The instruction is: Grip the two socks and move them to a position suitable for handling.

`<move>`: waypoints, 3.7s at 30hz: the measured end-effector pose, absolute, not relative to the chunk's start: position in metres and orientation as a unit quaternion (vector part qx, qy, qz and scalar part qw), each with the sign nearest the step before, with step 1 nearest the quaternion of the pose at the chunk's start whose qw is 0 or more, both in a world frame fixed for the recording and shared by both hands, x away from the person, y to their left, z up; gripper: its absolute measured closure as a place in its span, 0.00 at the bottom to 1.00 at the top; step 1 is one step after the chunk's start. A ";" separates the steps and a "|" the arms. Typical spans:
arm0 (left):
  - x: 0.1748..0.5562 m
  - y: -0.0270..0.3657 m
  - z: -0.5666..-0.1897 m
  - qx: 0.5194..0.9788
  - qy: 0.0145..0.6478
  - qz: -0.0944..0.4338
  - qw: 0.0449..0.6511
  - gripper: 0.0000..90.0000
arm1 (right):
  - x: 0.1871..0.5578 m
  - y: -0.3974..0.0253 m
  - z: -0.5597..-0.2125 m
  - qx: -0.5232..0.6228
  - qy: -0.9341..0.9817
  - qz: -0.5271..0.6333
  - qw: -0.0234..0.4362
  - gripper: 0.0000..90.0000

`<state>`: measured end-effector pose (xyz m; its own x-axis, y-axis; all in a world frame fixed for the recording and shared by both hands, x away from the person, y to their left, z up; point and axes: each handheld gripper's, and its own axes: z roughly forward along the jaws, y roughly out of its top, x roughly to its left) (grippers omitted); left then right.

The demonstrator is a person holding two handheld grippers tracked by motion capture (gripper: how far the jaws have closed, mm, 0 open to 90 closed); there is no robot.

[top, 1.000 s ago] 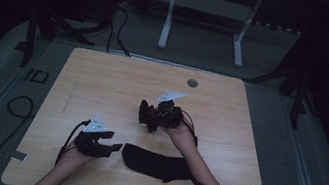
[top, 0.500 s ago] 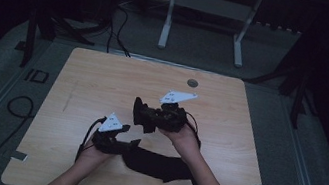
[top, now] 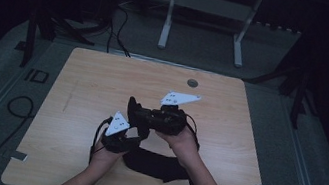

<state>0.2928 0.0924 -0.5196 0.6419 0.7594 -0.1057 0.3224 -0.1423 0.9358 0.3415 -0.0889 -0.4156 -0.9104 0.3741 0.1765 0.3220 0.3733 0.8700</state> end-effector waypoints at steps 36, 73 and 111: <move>0.342 0.087 -0.558 0.861 0.369 0.176 0.302 0.84 | 0.402 -0.177 -0.552 0.395 0.849 0.344 0.064 0.93; 0.357 0.091 -0.559 0.864 0.358 0.165 0.313 1.00 | 0.364 -0.082 -0.550 0.269 0.909 0.296 0.117 0.89; 0.350 0.099 -0.558 0.872 0.341 0.178 0.302 0.97 | 0.398 -0.271 -0.531 0.477 0.803 0.340 0.116 0.71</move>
